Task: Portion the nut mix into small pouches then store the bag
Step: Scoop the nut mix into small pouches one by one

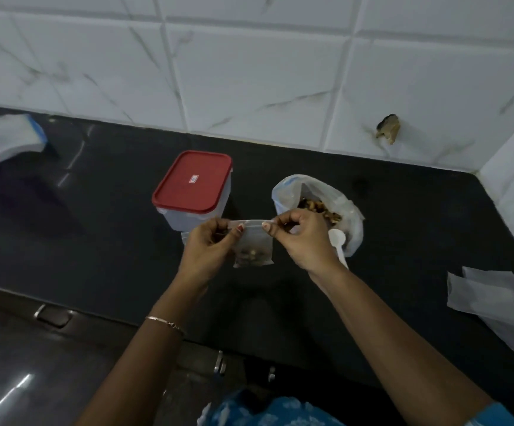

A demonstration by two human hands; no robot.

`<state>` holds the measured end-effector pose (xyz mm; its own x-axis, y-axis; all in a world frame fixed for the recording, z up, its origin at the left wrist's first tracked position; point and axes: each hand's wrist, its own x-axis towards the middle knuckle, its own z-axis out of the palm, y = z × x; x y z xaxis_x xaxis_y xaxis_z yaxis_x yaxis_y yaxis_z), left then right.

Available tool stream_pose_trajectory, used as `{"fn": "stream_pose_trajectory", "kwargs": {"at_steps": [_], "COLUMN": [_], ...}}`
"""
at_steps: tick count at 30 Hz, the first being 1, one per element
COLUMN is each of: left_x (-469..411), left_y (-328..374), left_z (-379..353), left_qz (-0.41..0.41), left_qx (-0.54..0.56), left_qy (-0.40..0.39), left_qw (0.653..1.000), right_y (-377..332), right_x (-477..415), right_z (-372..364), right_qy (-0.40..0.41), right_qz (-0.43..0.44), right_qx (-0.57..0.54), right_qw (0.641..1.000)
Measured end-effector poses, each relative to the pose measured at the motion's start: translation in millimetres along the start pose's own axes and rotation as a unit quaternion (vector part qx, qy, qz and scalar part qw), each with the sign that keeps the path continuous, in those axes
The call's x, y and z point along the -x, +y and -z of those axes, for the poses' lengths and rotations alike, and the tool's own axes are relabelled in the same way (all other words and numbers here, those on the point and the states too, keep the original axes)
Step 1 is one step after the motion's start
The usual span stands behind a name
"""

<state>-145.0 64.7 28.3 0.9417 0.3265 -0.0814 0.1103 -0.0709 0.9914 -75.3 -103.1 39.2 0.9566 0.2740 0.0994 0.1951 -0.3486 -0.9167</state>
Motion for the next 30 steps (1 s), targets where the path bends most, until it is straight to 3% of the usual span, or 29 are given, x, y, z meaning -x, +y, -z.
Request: {"fn": "stream_pose_trajectory", "kwargs": {"at_steps": [6, 19, 22, 25, 30], "left_x": [17, -6, -4, 0, -9], "left_y": [-20, -41, -34, -16, -14], "left_z": [47, 53, 37, 7, -55], "left_qz": [0.074, 0.118, 0.035, -0.081, -0.192], "left_qx": [0.006, -0.039, -0.183, -0.211, -0.181], "left_qy": [0.093, 0.169, 0.224, 0.274, 0.157], "left_qw": [0.993, 0.978, 0.957, 0.935, 0.952], "right_y": [3, 17, 18, 23, 45], "right_x": [-12, -33, -29, -22, -3], "right_z": [-51, -85, -72, -50, 6], "right_qy": [-0.155, -0.152, -0.126, -0.062, 0.075], "right_qz": [-0.064, -0.083, -0.087, -0.079, -0.057], "right_qx": [0.016, 0.054, 0.049, 0.039, 0.025], "right_qw": [0.986, 0.983, 0.987, 0.994, 0.995]}}
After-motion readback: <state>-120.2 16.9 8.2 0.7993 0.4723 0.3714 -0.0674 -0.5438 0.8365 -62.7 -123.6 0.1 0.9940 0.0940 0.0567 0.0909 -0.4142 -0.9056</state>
